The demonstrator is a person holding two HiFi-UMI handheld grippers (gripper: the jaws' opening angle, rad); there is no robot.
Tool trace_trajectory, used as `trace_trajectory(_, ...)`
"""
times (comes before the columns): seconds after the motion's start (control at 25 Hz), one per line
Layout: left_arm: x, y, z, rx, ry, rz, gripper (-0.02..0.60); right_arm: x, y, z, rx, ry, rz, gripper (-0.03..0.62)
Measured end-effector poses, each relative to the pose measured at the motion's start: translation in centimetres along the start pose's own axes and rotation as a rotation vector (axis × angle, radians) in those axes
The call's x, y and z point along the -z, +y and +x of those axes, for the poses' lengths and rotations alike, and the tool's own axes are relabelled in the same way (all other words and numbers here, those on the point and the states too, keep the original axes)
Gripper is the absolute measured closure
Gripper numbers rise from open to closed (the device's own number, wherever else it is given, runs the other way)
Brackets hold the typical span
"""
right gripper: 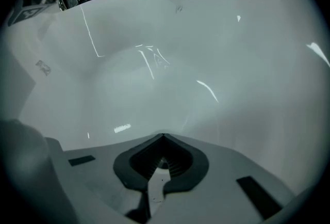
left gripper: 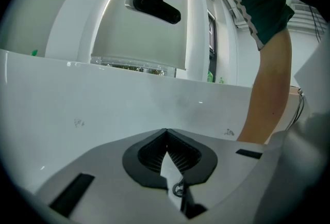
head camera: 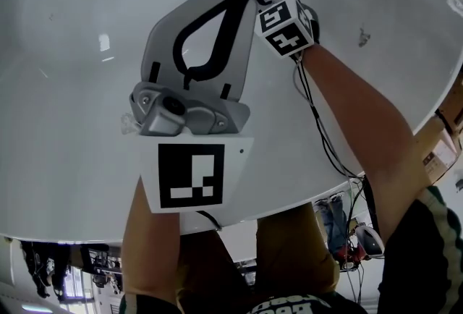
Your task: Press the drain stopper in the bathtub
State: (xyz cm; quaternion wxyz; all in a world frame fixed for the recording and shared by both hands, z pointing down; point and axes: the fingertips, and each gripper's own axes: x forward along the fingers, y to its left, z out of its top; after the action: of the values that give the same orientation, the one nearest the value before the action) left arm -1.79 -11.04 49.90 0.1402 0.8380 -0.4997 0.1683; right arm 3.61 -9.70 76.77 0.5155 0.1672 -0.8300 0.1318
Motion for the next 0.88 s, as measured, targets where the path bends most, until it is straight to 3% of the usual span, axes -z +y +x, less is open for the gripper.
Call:
trace_trajectory(0.6, 0.9, 1.8, -0.7, -0.012, 0.002, -0.01, 0.576, 2.8, 0.2, 3.9, -0.01, 0.176, -0.163, 0.583)
trace_trajectory(0.88, 1.0, 2.6, -0.9, -0.04, -0.004, -0.031, 0.576, 3.4, 0.2, 4.5, -0.021, 0.246, -0.167, 0.585)
